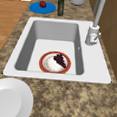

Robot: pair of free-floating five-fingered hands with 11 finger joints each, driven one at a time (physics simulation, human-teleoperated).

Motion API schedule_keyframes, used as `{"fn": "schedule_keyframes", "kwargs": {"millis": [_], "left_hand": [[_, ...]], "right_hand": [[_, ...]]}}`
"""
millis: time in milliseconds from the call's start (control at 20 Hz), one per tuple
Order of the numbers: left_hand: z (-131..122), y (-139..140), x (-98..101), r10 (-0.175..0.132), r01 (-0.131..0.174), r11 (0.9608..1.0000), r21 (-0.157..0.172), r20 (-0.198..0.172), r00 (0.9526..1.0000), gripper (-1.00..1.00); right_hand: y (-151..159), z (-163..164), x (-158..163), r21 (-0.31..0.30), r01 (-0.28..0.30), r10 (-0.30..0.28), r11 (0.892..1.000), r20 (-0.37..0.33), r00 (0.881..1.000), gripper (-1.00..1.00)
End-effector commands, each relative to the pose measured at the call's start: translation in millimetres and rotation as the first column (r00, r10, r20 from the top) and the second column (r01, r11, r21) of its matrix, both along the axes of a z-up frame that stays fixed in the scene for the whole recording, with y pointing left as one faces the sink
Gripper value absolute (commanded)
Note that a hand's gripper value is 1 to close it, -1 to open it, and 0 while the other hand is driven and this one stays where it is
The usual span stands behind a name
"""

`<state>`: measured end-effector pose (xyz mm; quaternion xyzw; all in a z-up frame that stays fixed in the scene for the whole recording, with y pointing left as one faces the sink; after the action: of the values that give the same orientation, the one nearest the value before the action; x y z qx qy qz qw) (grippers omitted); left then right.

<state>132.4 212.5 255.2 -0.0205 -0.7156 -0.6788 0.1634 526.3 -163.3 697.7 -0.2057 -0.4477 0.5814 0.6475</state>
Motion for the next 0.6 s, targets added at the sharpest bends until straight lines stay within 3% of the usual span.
{"fn": "schedule_keyframes", "kwargs": {"millis": [0,150,400,550], "left_hand": [[0,0,0.0,0.0,0.0,1.0,0.0,0.0,1.0,0.0],[0,0,0.0,0.0,0.0,1.0,0.0,0.0,1.0,0.0],[0,0,0.0,0.0,0.0,1.0,0.0,0.0,1.0,0.0],[0,0,0.0,0.0,0.0,1.0,0.0,0.0,1.0,0.0]], "right_hand": [[-7,-20,0,-0.042,-0.078,0.077,0.996,-0.036,0.996,-1.0],[-8,-40,2,-0.081,-0.093,0.094,0.992,0.0,0.996,-1.0],[-20,-62,2,-0.083,-0.086,0.085,0.993,-0.013,0.996,-1.0],[-17,-73,3,-0.106,-0.124,0.122,0.987,-0.026,0.992,-1.0]]}}
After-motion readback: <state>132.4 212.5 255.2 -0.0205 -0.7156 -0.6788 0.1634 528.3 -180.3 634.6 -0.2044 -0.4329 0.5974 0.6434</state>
